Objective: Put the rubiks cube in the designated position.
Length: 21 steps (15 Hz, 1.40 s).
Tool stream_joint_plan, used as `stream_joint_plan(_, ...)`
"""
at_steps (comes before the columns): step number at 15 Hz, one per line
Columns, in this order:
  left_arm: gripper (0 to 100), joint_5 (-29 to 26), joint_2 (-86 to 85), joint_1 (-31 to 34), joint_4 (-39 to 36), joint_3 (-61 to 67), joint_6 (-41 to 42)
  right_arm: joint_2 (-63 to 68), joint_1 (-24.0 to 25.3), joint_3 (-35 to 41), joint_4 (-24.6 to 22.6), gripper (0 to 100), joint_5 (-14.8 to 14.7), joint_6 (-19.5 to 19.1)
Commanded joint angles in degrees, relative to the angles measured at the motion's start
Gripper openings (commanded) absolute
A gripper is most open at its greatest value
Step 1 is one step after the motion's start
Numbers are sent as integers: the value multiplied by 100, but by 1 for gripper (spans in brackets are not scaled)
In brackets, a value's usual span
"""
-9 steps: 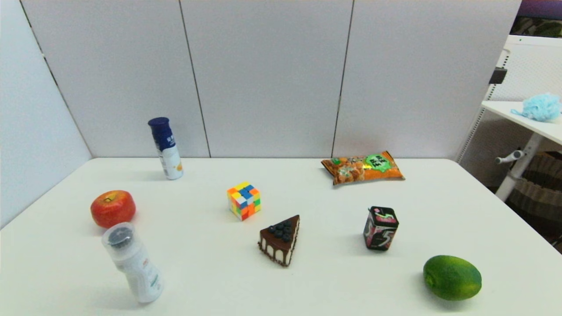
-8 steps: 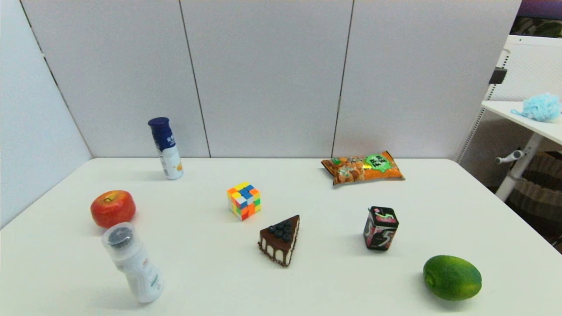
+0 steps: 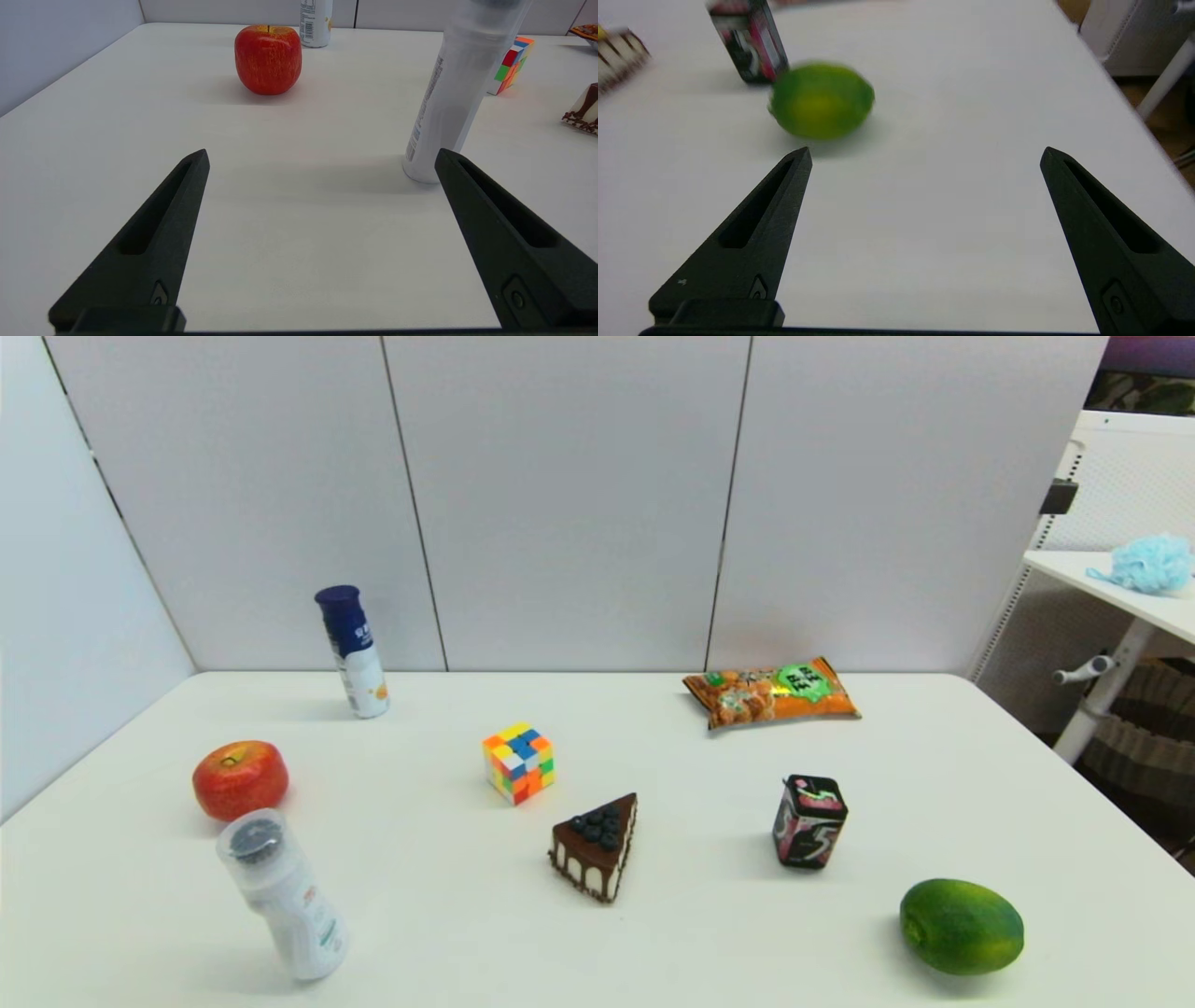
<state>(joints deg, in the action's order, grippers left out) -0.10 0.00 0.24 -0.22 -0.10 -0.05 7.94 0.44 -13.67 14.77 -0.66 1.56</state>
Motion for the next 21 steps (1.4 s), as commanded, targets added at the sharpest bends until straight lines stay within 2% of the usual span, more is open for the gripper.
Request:
stream_joint_plan(1,100,1,9,2,4,1,-4,2028,290,-1982,-10,100,-31,72)
stream_joint_plan(5,100,1,9,2,4,1,-4,3715,448,-3916,-19,100,13,64)
stream_joint_plan(9,100,1,9,2,-13,1,-4,5420,888,-6025,52,100,48,-86)
stream_joint_plan(16,100,1,9,2,-13,1,-4,7653,2558,-8029,61,100,83,-130)
stream_joint_plan(21,100,1,9,2,-13,1,-4,9287,3639,-9330,61,100,681,-262)
